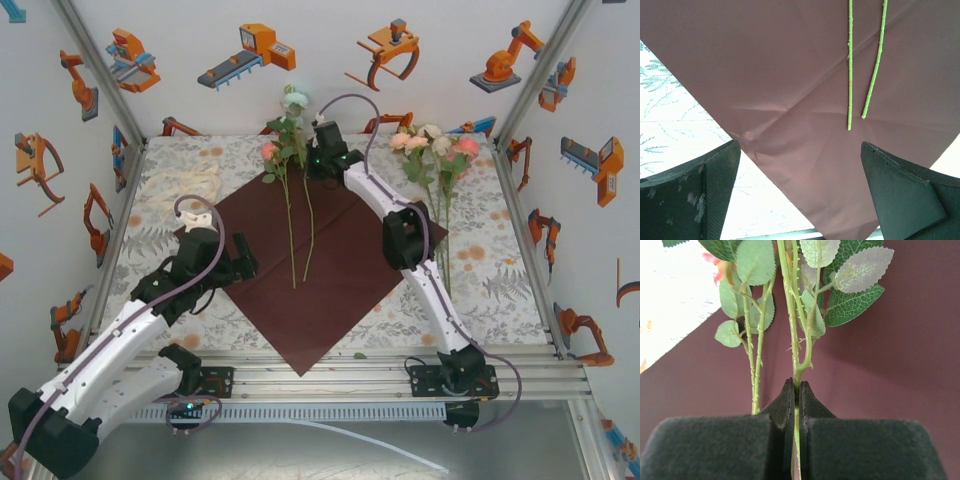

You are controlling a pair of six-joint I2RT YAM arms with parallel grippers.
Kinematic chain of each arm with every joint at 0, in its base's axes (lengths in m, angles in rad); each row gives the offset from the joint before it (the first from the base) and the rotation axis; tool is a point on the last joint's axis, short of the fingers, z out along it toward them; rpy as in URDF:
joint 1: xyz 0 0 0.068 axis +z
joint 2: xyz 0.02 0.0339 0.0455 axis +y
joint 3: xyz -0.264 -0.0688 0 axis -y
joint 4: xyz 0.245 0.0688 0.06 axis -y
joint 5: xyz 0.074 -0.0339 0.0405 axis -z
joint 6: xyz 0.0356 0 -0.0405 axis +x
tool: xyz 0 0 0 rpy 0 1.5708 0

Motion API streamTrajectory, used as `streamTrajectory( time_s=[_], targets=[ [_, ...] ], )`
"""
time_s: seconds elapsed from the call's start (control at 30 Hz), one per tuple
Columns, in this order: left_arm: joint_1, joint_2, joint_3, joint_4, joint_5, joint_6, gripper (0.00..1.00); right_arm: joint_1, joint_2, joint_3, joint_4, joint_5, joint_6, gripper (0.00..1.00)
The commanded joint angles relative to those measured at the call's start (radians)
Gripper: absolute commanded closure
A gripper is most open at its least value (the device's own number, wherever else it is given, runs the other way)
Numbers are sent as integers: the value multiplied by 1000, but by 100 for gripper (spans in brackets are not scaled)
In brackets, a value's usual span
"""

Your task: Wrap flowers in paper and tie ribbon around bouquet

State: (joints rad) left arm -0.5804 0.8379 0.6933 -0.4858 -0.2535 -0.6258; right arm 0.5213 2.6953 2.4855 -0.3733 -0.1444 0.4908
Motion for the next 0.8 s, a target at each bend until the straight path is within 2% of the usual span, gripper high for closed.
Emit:
streamTrajectory(
  time_s=[0.0,0.17,0.27,0.37,0.6,0.77],
  targets=[
    [11,17,-4,18,-3,-2,3,6,6,46,-3,-11,43,92],
    [18,33,4,22,15,-20,3,6,-33,44,-47,0,9,76],
    [18,24,6,16,40,-25,3,6,-117,9,-84,16,-39,65],
    [19,0,2,21,75,-25,3,5,-236,-84,-87,35,-82,59],
    [18,-77,-32,119,249,9,3,-3,-557,-361,-81,97,-192,57],
    [10,-68,-50,284,443,13,3,-41,-847,-671,-29,253,-292,56]
  ],
)
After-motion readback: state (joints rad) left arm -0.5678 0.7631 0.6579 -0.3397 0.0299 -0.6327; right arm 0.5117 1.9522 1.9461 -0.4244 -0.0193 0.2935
